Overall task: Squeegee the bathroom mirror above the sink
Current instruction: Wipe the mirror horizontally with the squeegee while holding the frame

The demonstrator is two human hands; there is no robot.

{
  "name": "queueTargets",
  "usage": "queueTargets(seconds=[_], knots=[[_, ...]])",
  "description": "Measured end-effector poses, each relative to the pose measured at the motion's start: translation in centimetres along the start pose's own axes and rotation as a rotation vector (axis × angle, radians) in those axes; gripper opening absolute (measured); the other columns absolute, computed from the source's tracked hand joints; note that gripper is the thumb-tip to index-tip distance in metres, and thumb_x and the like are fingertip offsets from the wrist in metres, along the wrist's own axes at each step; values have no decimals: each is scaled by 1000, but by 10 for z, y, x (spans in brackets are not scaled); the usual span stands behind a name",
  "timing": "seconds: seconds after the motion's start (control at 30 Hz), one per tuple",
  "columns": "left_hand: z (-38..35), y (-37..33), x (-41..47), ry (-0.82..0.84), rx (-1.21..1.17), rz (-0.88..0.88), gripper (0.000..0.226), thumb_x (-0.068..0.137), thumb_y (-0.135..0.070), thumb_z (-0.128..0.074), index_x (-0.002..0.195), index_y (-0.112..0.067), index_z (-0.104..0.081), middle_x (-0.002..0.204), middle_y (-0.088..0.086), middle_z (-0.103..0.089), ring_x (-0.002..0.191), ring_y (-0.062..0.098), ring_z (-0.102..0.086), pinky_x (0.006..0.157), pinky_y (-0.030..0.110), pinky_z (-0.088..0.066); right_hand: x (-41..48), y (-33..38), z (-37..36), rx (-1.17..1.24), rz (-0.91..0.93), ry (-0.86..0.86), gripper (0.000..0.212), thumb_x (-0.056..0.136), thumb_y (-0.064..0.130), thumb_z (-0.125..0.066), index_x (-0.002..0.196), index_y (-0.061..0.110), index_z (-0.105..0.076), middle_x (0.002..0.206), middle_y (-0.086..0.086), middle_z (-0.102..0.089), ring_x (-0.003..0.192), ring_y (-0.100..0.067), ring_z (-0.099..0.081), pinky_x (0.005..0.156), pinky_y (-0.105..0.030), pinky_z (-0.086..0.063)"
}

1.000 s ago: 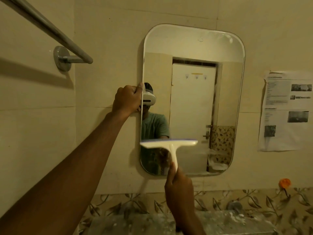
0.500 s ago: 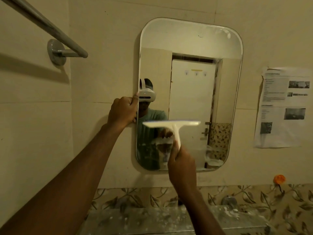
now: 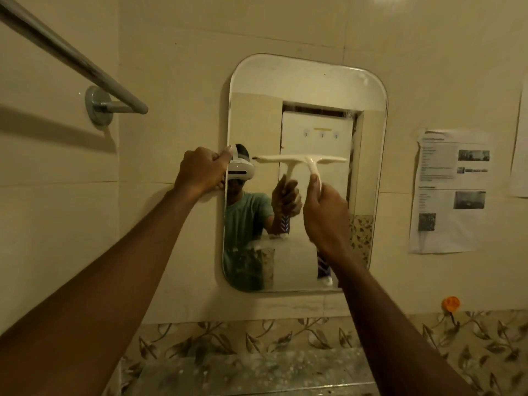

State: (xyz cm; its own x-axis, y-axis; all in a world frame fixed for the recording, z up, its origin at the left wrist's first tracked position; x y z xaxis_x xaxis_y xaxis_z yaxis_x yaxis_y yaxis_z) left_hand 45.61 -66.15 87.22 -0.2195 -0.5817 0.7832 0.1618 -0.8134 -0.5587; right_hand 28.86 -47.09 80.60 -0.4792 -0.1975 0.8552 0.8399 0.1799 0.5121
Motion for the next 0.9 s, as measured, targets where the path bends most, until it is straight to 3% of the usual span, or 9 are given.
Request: queueTargets(seconds=[0.2, 0.43, 0.57, 0.7, 0.8, 0.9], knots=[[-10, 10, -10, -77, 38, 10, 49, 98, -45, -46, 82, -4, -69, 76, 16, -70, 71, 30, -69, 70, 45, -60, -53, -28, -28, 69, -122, 107, 34, 102, 42, -35, 82, 24, -57, 65, 3, -61, 54, 2, -61, 41, -9, -42], [-16, 26, -27, -91, 14, 24, 50, 99, -42, -45, 80, -2, -69, 73, 17, -69, 69, 32, -68, 70, 46, -59, -176, -76, -46, -90, -317, 195, 50, 93, 55, -26, 89, 19, -61, 60, 0, -61, 48, -10, -59, 44, -27, -53], [-19, 34, -38, -59, -5, 84, 55, 99, -45, -44, 75, -1, -67, 70, 18, -68, 66, 32, -68, 69, 48, -59, -143, -50, -37, 44, -214, 156, 49, 94, 56, -26, 83, 21, -60, 59, 4, -57, 47, -3, -56, 39, -15, -41], [-19, 38, -43, -39, -1, 91, 58, 99, -47, -42, 73, -2, -66, 68, 17, -68, 64, 30, -68, 68, 47, -59, -98, -35, -37, 63, -157, 128, 41, 102, 42, -32, 88, 16, -60, 67, 6, -61, 60, 2, -61, 44, -9, -43], [-22, 41, -49, -53, 5, 78, 56, 100, -45, -44, 72, -2, -66, 64, 15, -68, 52, 23, -67, 61, 43, -61, -130, -55, -45, 43, -244, 150, 50, 97, 52, -28, 85, 16, -60, 60, 6, -57, 47, 0, -55, 38, -11, -38], [-23, 45, -54, -67, 27, 79, 57, 99, -47, -44, 71, -3, -67, 65, 14, -68, 52, 22, -67, 60, 40, -61, -196, -80, -50, -43, -353, 172, 50, 90, 58, -24, 78, 22, -57, 54, 3, -55, 39, -3, -50, 35, -14, -36]])
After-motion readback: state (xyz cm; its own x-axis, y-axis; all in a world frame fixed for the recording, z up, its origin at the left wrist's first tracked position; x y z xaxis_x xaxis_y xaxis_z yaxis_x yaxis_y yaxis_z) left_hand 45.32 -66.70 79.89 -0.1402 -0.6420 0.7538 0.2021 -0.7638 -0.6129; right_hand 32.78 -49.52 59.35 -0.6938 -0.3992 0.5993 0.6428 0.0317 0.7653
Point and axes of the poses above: each hand's wrist, its own x-axis towards the middle knuckle, its own z-axis out of the back of the hand, y = z × x, the point moved 6 cm from there along x, towards the middle knuckle
